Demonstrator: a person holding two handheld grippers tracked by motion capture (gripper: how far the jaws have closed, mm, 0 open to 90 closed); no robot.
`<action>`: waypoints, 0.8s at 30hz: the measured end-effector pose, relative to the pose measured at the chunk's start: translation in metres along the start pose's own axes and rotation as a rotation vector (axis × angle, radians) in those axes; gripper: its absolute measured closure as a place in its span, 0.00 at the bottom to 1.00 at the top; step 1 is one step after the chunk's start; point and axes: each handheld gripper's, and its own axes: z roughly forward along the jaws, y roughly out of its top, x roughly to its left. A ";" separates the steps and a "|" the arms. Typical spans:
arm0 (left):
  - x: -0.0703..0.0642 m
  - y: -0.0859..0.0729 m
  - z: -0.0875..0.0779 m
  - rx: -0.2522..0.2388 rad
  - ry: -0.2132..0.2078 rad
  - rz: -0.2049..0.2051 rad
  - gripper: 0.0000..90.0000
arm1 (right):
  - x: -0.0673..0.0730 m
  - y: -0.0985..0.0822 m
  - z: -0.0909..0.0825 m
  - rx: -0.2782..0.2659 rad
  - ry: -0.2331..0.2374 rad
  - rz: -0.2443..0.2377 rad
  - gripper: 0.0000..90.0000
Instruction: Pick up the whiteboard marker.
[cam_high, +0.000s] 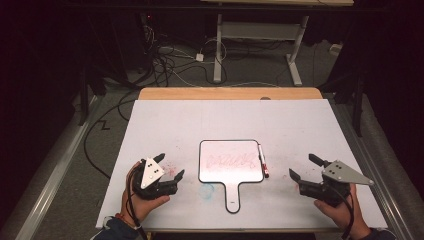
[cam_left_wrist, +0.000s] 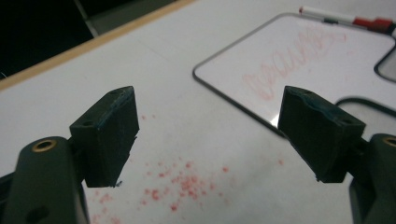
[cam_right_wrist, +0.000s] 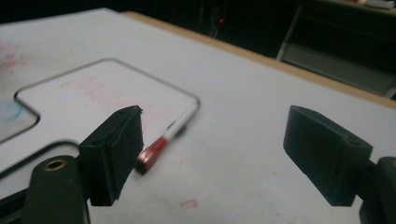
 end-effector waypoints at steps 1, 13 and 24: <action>0.000 0.000 0.001 0.008 0.000 0.006 0.22 | 0.001 -0.002 0.002 0.008 0.016 0.001 0.24; -0.004 -0.006 0.005 0.071 0.018 0.031 0.22 | -0.011 -0.007 0.024 0.130 0.155 0.042 0.34; -0.011 -0.006 0.008 0.102 0.037 0.083 0.22 | -0.021 0.017 0.075 0.283 0.226 0.100 0.45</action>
